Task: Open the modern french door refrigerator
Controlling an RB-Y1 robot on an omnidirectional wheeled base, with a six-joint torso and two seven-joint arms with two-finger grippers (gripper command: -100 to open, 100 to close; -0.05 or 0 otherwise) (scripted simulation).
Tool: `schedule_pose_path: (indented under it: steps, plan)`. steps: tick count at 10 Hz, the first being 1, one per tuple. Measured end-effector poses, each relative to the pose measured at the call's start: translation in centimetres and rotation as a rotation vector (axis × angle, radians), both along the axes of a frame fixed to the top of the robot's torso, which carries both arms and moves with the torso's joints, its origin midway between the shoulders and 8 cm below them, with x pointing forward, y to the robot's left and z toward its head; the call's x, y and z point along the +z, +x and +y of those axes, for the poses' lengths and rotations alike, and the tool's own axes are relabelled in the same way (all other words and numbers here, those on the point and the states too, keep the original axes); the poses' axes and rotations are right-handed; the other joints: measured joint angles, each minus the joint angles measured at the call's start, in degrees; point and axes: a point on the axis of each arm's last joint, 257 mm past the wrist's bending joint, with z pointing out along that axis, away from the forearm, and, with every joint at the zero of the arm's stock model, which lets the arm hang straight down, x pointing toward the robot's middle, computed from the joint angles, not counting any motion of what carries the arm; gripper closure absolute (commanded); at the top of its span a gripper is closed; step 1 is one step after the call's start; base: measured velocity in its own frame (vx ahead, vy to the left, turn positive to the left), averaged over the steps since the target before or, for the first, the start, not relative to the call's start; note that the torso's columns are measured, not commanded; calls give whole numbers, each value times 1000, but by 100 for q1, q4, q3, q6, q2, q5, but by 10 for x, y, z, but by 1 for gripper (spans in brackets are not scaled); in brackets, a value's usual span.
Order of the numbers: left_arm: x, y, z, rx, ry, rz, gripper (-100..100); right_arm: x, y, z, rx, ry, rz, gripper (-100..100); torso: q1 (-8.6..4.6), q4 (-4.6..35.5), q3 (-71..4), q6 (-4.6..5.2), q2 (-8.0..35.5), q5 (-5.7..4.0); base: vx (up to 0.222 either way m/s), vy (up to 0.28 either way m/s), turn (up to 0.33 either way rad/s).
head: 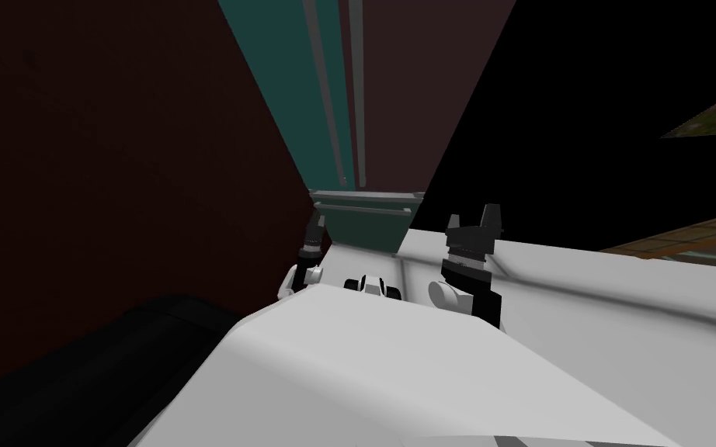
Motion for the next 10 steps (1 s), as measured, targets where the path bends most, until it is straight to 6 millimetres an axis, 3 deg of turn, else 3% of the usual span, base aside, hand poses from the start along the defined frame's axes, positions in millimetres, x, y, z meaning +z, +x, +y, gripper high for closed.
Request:
schedule_pose_path:
  steps: [10]
  plan:
    - [-88,4,4,-8,77,78,-100,0,0,0,0,0,0,0,8,-3,-6,0,-11,2,143,45,-31]
